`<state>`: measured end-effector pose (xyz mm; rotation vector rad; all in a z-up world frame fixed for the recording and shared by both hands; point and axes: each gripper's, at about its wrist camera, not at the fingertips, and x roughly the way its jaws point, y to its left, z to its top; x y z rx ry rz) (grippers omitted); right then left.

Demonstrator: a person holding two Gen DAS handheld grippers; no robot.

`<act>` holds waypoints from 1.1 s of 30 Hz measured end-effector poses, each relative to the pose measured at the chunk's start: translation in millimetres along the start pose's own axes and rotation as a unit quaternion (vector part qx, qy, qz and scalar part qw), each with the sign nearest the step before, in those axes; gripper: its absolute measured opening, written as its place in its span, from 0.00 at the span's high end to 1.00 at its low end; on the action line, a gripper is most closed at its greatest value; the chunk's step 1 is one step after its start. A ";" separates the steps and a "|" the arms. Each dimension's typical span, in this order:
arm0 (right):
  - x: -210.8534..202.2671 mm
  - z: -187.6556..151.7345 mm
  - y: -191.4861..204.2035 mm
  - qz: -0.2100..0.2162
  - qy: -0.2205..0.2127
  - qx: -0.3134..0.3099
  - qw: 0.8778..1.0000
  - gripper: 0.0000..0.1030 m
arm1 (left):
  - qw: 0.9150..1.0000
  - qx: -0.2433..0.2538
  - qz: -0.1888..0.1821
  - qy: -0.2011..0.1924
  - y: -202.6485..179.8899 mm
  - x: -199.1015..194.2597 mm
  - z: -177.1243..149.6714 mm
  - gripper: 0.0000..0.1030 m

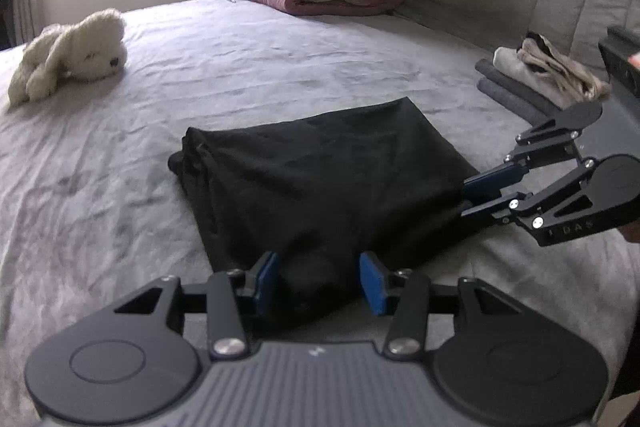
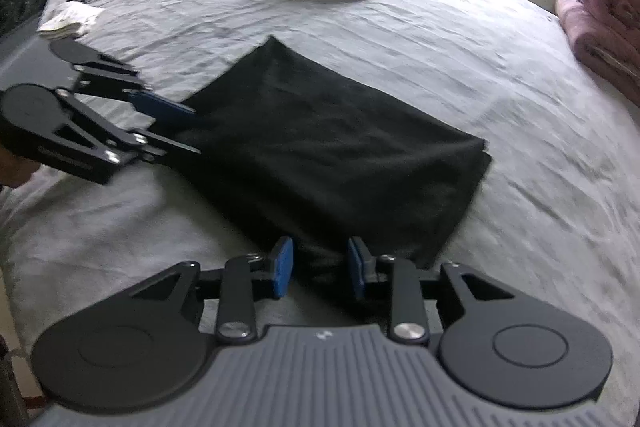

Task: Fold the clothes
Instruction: 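Lower both grippers onto the black bundle's edges and pinch them, then grasp the black bundle edge with the left gripper while the right gripper grasps it too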

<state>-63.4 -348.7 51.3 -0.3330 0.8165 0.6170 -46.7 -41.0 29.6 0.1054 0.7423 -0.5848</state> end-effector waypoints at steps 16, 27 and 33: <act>-9.5 -4.1 -52.1 -0.022 -0.009 0.116 0.993 0.69 | 0.989 -0.144 -0.011 0.022 64.9 -10.7 2.1 0.54; 9.3 24.0 -51.9 -0.036 -0.057 0.151 0.986 0.69 | 0.988 -0.147 -0.013 -0.039 63.3 -3.3 37.9 0.54; 30.9 31.6 -67.3 -0.037 -0.053 0.214 0.975 0.67 | 0.985 -0.166 0.017 -0.053 75.9 25.0 48.9 0.53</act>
